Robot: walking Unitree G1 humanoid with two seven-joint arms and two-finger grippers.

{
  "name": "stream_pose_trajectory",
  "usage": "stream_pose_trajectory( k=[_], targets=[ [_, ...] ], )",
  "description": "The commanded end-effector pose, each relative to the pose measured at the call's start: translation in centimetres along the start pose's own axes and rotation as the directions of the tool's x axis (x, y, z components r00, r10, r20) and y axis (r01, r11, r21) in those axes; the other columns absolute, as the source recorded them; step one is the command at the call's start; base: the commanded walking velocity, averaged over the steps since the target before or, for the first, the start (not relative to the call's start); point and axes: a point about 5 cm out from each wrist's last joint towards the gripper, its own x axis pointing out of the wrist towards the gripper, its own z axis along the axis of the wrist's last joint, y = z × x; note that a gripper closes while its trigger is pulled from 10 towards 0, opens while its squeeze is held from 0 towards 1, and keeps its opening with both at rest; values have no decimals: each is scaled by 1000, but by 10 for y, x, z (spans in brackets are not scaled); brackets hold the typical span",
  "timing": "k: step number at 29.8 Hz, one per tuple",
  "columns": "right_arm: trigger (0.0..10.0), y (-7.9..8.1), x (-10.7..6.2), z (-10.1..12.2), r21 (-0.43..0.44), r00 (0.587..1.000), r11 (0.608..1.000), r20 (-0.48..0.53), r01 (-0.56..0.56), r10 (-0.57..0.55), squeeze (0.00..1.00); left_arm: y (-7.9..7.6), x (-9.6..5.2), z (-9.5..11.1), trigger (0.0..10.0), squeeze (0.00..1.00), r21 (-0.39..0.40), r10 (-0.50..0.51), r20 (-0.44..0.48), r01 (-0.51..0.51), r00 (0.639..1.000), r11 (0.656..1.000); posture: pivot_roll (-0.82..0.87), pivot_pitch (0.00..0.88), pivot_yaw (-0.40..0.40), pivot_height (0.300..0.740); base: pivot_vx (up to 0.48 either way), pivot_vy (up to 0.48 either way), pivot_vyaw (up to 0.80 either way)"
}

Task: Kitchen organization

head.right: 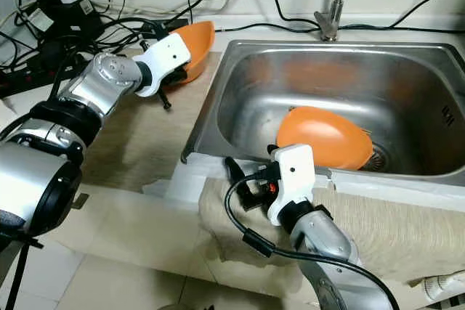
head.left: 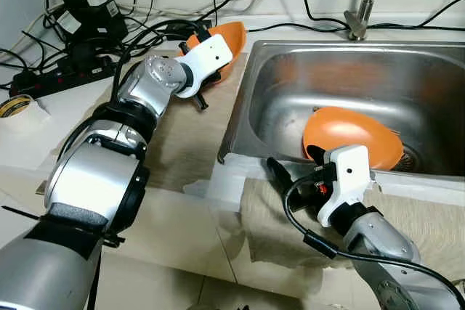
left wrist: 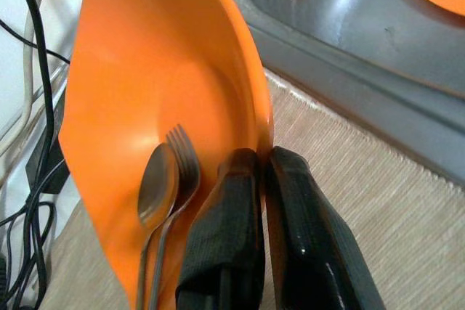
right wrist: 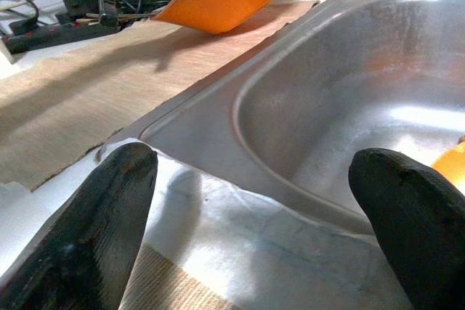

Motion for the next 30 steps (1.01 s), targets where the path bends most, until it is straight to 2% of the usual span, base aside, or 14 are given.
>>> stream_pose_trajectory(
  k=[1, 15, 23, 30],
  targets=[
    [10000, 2, 0, -1, 2, 1000, 1000, 0, -8, 8, 0, -4, -1, -11, 0, 0, 7, -45, -38, 45, 998, 999, -69, 0, 140, 736, 0, 0, 0],
    [10000, 3, 2, -3, 6, 1000, 1000, -7, -16, 16, 0, -13, -12, -35, 0, 0, 32, -136, -48, 138, 990, 990, -41, 0, 128, 736, 0, 0, 0],
    [10000, 3, 3, -5, 6, 1000, 1000, -10, -25, 25, 0, -6, -29, -32, 0, 0, 110, -145, -26, 147, 989, 983, -28, 0, 127, 736, 0, 0, 0],
    [10000, 3, 4, -5, 6, 1000, 1000, -13, -26, 26, 0, -3, -37, -29, 0, 0, 148, -140, -12, 140, 990, 979, -23, 0, 125, 736, 0, 0, 0]
  ],
)
